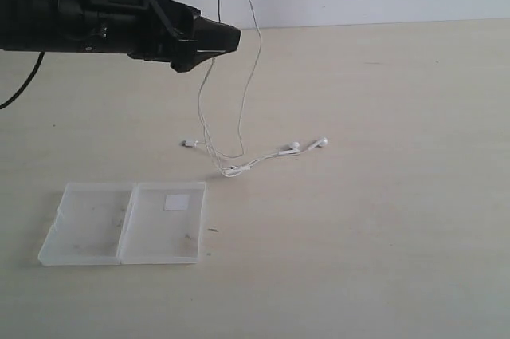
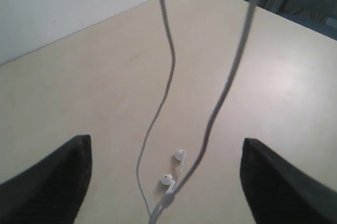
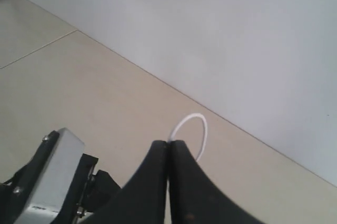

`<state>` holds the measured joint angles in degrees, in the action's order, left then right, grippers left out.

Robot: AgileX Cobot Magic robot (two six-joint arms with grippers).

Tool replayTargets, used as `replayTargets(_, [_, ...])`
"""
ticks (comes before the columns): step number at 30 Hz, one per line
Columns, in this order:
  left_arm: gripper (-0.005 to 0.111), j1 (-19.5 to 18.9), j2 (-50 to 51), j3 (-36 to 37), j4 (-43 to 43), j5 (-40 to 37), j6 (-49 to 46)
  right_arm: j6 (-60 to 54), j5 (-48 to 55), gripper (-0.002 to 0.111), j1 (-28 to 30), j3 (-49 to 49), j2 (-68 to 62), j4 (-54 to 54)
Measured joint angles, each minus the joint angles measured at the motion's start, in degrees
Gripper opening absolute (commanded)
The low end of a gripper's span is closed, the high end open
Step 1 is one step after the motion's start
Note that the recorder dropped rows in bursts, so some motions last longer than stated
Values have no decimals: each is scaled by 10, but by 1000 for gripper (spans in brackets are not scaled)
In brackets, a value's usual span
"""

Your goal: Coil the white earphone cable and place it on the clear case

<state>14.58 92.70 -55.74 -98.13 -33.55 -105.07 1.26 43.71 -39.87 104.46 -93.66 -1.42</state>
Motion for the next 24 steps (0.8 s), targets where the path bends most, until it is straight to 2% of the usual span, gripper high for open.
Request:
replayTargets(4, [74,-3,-16,0,56,1,44,-7,2,0,22,0,10,4])
replayTargets(8, [70,-24,-54,0,117,0,99,-24,-2,0,47,0,20,31])
replayTargets(11, [54,-46,-84,0,148,0,139,-43,-2,0,52,0,22,60])
replayTargets(17, [5,-99,-130,5,210,-42,194,-56,7,0,54,35,21,75])
replayTargets(18, [0,-107,-135,10,213,-53,196,-56,9,0,54,49,21,77])
replayTargets(24, [0,-131,-157,44,213,-81,201,-57,15,0,54,115,21,119])
